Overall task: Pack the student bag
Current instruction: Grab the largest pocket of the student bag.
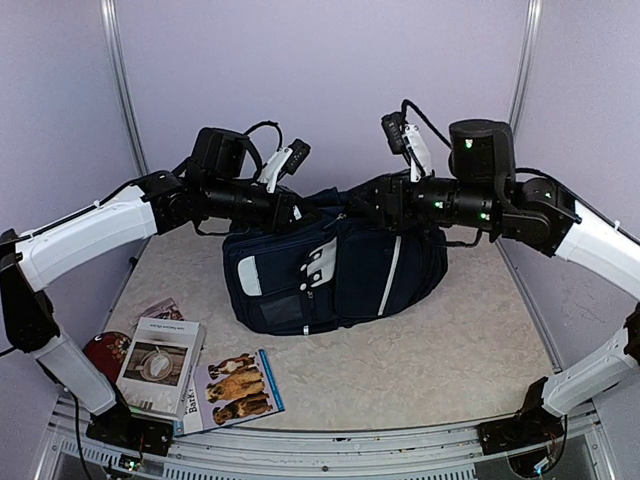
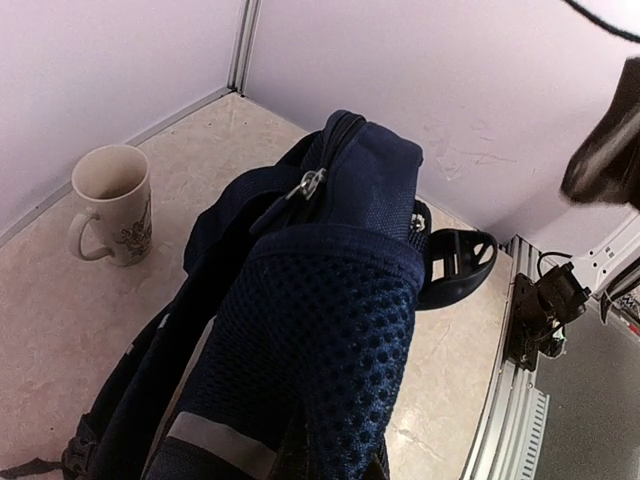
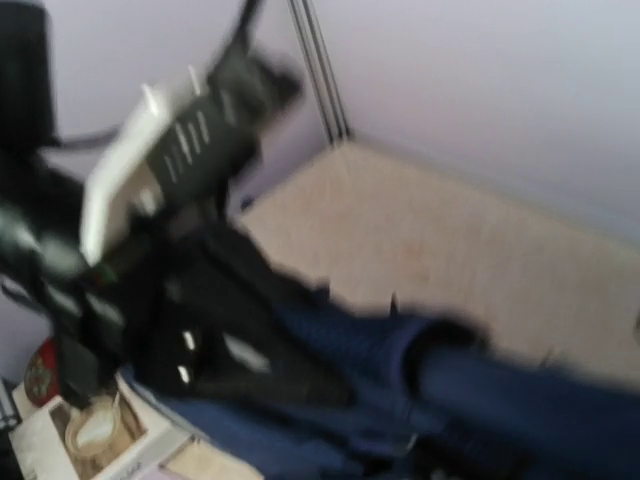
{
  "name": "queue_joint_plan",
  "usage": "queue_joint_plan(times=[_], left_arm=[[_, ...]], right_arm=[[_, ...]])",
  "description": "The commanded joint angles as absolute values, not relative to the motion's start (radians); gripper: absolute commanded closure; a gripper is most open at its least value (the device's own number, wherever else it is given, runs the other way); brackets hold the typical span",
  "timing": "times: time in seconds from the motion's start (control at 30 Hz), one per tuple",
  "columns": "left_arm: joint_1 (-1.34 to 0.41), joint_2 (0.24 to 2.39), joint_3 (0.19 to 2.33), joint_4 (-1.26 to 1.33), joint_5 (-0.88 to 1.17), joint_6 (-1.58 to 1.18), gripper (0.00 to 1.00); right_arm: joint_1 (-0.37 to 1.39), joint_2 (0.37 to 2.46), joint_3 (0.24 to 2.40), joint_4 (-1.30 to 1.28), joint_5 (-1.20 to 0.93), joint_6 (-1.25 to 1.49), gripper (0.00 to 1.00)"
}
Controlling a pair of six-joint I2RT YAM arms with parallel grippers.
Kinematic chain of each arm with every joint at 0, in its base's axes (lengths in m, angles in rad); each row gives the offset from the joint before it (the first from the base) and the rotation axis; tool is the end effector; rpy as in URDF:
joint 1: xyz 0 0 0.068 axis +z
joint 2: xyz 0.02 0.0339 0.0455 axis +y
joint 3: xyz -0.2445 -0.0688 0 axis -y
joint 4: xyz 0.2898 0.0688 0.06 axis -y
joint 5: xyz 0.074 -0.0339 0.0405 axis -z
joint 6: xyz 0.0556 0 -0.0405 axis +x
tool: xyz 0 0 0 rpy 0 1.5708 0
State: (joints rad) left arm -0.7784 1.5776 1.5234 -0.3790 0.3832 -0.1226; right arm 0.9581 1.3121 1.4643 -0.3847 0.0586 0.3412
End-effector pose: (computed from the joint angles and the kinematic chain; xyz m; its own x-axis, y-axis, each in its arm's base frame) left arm 0.2903 -0.3155 0.3495 -0.4058 0.2409 -0.8816 0.8496 0.4550 -0.2668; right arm 0.2102 0.2933 0.4233 -0.3872 0.0301 -0.9215 -0.6944 0.6480 0.3129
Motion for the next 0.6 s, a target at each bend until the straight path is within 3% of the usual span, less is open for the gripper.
queue_joint_plan(times=[0.0,0.27,0.47,0.57], left_arm=[[-0.808,1.556,1.520,-0.151,0.410,-0.203,1.00],[-0.830,1.570,1.506,-0.094,0.416,-0.232,1.00],[-0.834,1.562,1.494,-0.082,0.435,-0.227,1.00],[-0.835,1.557,1.479,-0.071,0.436,-0.225,1.00]], right_arm=[[0.989,1.354,1.397,-0.373,0.128,0.452,0.56],[1.022,1.426,1.355,-0.271,0.224,0.535,0.62],[1.015,1.414,1.310,-0.259,0.431,0.570,0.62],[0.979,1.391,1.253,-0.202,0.399,0.572,0.61]])
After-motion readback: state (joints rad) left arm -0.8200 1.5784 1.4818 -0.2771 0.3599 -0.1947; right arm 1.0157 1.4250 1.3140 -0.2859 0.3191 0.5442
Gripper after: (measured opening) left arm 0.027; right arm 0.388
